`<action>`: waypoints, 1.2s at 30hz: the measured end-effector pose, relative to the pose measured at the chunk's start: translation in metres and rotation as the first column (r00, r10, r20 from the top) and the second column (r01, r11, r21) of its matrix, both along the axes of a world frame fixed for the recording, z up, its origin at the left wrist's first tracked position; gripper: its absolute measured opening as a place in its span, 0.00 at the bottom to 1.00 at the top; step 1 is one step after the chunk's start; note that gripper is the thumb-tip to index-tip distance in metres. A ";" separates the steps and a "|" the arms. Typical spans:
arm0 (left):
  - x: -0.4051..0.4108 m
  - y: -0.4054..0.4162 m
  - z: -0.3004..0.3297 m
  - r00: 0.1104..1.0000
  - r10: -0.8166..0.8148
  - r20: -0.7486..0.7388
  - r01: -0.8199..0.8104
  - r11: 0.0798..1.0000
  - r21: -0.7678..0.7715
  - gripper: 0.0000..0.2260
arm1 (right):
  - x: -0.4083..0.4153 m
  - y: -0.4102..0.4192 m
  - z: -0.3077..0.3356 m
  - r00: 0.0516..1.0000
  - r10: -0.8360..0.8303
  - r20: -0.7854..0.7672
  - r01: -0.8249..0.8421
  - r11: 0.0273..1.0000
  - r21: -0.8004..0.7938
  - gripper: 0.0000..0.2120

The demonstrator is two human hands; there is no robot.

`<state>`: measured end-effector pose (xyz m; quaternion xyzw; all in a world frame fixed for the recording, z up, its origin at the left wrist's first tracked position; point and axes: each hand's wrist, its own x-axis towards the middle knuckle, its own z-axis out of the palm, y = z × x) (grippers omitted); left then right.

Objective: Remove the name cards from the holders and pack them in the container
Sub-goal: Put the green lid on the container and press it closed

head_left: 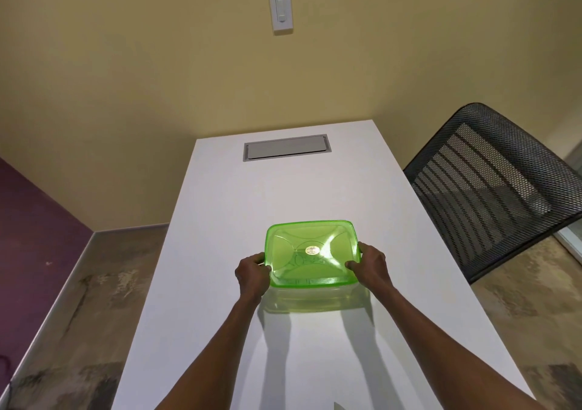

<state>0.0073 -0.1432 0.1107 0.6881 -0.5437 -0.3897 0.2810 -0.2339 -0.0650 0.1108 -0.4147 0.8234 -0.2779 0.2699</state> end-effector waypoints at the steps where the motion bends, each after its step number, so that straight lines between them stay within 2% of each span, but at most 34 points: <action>1: 0.000 -0.001 -0.002 1.000 -0.007 0.012 0.007 1.000 0.002 0.14 | 0.000 0.000 -0.002 1.000 0.000 0.003 0.000 1.000 0.007 0.15; 13: -0.002 -0.004 -0.010 0.997 -0.031 0.077 0.028 0.999 0.038 0.14 | 0.000 0.001 -0.018 0.999 0.013 0.030 -0.014 1.000 0.024 0.15; 18: -0.002 -0.005 -0.012 0.993 -0.050 0.111 0.045 0.998 0.040 0.12 | 0.000 -0.001 -0.020 0.999 0.041 -0.005 -0.041 0.999 0.034 0.16; 28: -0.004 -0.007 -0.018 0.995 -0.034 0.097 0.030 0.999 0.046 0.14 | 0.000 -0.002 -0.027 0.999 0.036 0.001 -0.036 0.998 0.051 0.17; 32: -0.004 -0.001 -0.022 0.999 -0.032 0.038 0.029 0.998 0.063 0.17 | 0.000 0.002 -0.031 0.988 -0.067 0.136 0.058 0.996 0.068 0.27; 36: 0.000 0.004 -0.025 0.998 -0.002 -0.057 0.009 0.993 0.115 0.21 | -0.004 0.006 -0.032 0.969 -0.090 0.229 0.073 0.994 0.083 0.34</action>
